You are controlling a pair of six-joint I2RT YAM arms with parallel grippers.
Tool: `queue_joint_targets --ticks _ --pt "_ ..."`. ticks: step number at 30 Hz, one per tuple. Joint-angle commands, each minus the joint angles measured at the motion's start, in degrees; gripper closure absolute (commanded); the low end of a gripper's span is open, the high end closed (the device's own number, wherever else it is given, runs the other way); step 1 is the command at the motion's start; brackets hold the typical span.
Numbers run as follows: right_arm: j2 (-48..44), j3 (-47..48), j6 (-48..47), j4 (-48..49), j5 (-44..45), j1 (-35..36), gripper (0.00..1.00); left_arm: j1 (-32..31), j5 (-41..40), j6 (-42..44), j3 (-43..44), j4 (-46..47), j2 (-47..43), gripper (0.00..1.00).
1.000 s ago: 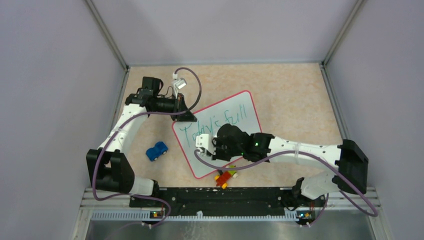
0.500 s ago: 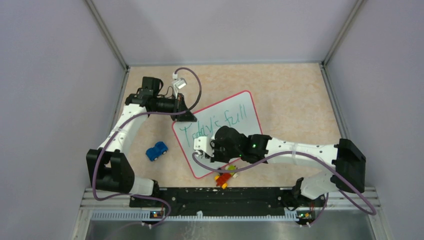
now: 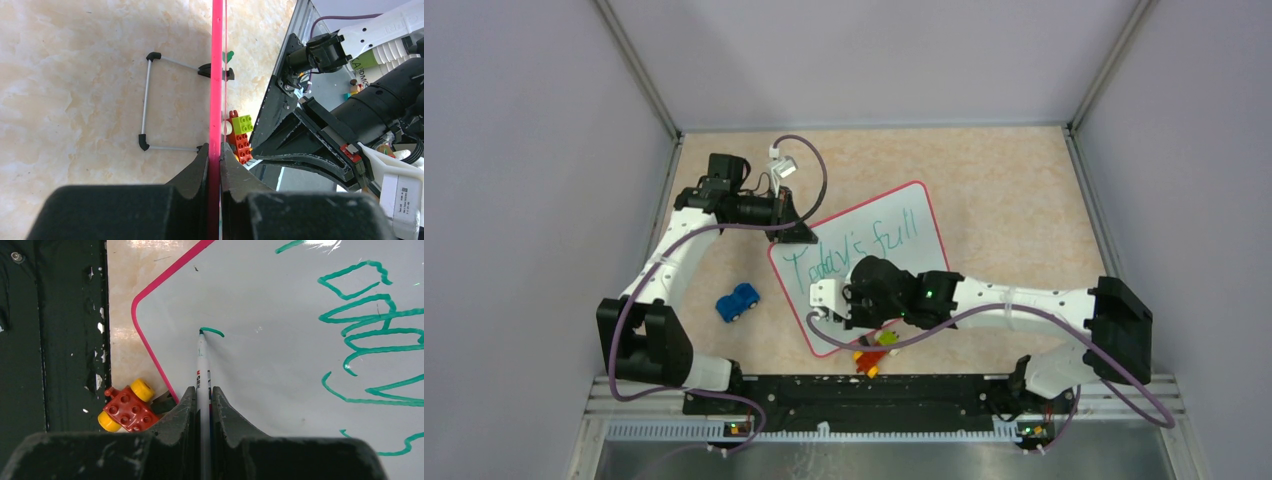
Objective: Write a sentence on the whiteboard
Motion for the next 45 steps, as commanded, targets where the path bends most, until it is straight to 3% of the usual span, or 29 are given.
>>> queue_joint_targets --ticks 1,27,45 --pt "-1.71 -1.32 -1.44 -1.45 3.92 0.25 1.00 -0.09 -1.03 0.22 -0.42 0.20 -0.53 1.00" --pt "-2.59 2.26 -0.36 -0.94 10.18 -1.22 1.00 -0.09 -0.65 0.31 -0.53 0.06 -0.29 1.00" --pt "0.07 5.56 0.89 -0.68 8.53 -1.01 1.00 -0.09 -0.57 0.54 -0.86 0.06 -0.51 1.00"
